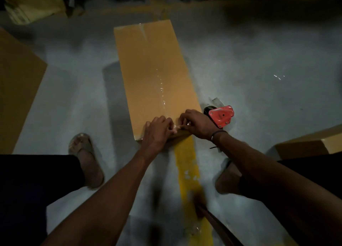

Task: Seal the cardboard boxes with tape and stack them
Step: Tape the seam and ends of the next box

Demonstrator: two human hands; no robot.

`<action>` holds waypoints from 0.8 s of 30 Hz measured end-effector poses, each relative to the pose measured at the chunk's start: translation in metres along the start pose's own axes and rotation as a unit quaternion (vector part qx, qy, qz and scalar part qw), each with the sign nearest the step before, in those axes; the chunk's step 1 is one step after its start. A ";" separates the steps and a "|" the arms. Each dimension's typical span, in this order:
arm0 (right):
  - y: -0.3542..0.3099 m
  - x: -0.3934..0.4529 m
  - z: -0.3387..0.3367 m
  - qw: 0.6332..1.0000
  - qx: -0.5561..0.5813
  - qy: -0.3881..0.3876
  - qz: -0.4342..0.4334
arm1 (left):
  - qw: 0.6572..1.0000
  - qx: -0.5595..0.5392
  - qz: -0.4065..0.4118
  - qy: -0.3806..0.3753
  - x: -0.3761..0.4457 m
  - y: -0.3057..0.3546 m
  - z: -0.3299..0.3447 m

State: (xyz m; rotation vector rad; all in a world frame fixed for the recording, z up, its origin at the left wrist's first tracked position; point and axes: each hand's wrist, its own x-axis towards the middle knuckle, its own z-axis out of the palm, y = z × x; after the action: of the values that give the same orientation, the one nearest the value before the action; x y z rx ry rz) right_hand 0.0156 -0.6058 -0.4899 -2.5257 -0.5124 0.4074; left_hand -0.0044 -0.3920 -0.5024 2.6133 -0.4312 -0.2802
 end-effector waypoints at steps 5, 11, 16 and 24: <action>0.003 0.006 -0.004 0.988 -0.113 -0.053 -0.089 | 0.984 0.132 0.120 -0.010 -0.005 -0.018 0.011; 0.009 0.022 -0.018 0.941 -0.226 -0.140 -0.210 | 0.977 0.108 0.180 -0.044 -0.008 -0.041 0.005; 0.017 0.021 -0.030 0.924 -0.251 -0.177 -0.227 | 0.982 0.050 0.176 -0.057 -0.016 -0.055 -0.008; 0.014 0.010 -0.028 0.948 -0.233 -0.150 -0.157 | 0.998 0.063 0.005 0.024 -0.049 -0.086 -0.037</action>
State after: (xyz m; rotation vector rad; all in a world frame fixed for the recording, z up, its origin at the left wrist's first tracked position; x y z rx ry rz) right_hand 0.0391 -0.6247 -0.4770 -2.7631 -1.2374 0.6107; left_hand -0.0184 -0.2877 -0.5062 2.7342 -0.4587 -0.1908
